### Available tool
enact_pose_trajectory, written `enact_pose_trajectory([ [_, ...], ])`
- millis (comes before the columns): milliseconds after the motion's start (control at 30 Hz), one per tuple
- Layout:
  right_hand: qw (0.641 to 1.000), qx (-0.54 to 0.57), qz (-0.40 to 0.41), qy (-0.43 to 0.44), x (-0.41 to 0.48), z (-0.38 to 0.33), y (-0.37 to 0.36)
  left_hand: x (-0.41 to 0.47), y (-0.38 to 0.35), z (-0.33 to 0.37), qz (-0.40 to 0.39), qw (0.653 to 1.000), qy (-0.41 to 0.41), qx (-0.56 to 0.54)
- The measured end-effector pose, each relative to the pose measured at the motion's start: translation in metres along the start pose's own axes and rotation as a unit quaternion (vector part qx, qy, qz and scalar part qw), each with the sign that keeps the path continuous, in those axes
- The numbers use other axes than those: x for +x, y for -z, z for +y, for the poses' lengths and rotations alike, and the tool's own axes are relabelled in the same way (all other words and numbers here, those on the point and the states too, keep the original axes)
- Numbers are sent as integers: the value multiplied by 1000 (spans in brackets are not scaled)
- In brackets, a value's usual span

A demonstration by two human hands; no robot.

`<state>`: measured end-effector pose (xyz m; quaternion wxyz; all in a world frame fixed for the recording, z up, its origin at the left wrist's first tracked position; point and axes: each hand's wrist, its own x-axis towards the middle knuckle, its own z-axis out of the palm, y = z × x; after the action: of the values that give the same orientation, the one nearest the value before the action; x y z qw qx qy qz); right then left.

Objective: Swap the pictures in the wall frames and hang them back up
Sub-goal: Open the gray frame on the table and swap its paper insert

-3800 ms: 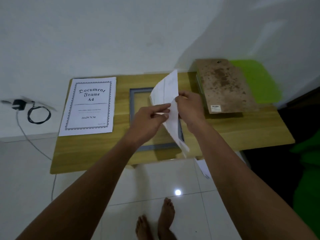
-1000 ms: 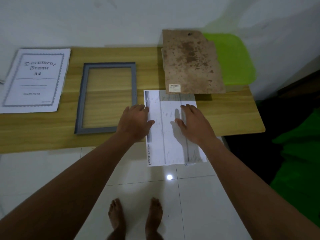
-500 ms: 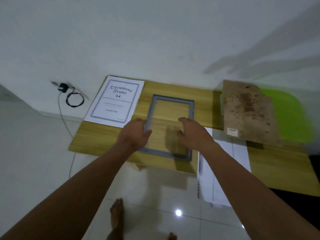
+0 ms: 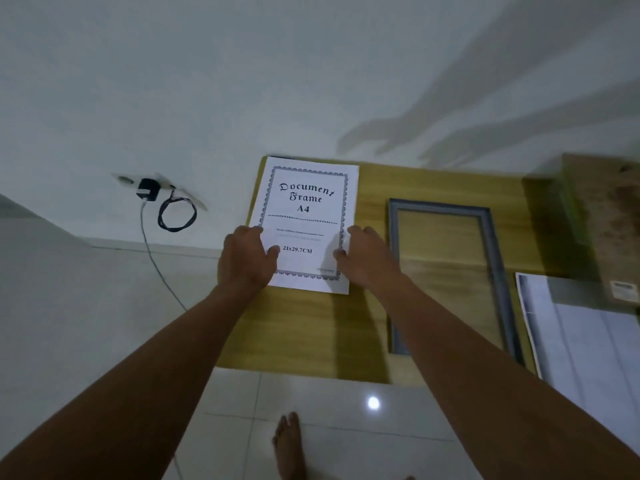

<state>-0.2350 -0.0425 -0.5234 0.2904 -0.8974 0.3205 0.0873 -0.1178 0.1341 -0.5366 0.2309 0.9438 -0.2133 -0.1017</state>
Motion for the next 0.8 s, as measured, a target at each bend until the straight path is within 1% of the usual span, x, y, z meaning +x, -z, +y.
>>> enact_pose_trajectory([
  [100,997,-11,47,-56,20,-6,-21,22,-9,-16,-15,999,51,1],
  [167,993,-2,82,-82,30,-12,-28,30,-13,-23,-11,997,71,-10],
  [367,982,91,107,-130,44,-18,-36,38,-17,-32,3,995,89,-52],
  [467,973,129,130,-139,49,-18,-36,39,-16,-28,17,994,89,-66],
  [567,954,213,151,-145,51,-18,-37,38,-13,-24,39,992,85,-82],
  [633,946,233,168,-153,52,-18,-38,38,-10,-23,57,991,80,-92],
  [800,927,288,189,-149,50,-20,-33,45,5,-15,41,987,70,-138],
])
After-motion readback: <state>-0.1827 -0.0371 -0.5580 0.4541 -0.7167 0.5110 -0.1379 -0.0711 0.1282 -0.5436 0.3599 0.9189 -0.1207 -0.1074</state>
